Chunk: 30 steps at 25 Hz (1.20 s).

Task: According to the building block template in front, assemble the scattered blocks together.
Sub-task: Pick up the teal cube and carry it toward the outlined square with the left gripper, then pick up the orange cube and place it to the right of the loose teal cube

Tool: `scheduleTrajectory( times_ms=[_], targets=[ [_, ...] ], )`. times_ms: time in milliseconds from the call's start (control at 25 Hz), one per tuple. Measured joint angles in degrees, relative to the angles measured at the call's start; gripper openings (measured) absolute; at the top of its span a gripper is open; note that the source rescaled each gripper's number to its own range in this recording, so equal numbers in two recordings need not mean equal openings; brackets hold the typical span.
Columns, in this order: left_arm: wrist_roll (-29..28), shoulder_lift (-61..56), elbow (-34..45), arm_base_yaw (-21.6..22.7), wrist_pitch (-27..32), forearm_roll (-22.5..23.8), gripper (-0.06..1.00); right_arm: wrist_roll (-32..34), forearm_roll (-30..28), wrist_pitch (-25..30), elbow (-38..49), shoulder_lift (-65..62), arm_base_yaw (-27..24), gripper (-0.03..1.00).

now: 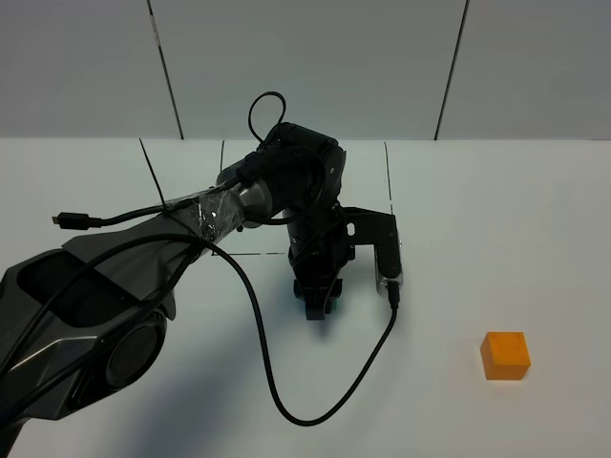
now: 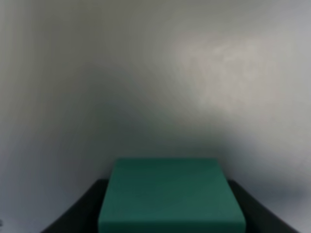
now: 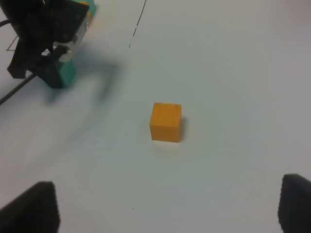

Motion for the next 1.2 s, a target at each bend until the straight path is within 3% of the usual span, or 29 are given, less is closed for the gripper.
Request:
scheduleTrajectory(
  times_ms=[200, 240, 320, 720, 960, 1200],
  targets=[
    [-0.56, -0.11, 0.00, 0.00, -0.63, 0.00, 0.80, 0.00, 0.00, 0.00, 0.00, 0.00, 0.00, 0.80],
    [-0.76, -0.16, 0.00, 0.00, -0.91, 0.07, 0.90, 0.00, 0.00, 0.00, 0.00, 0.00, 0.00, 0.80],
    [-0.94, -0.35, 0.00, 0.00, -1.11, 0.31, 0.99, 0.00, 0.00, 0.00, 0.00, 0.00, 0.00, 0.80],
    [-2.24, -5.41, 0.06, 0.00, 2.44, 1.32, 0.99, 0.00, 0.00, 0.00, 0.00, 0.00, 0.00, 0.80],
    [-19.69, -12.63, 0.11, 1.43, 2.54, 2.56, 0.92, 0.00, 0.00, 0.00, 0.00, 0.00, 0.00, 0.80],
    [-31.40, -17.97, 0.16, 8.67, 2.60, 2.62, 0.83, 0.00, 0.00, 0.00, 0.00, 0.00, 0.00, 0.80]
  ],
)
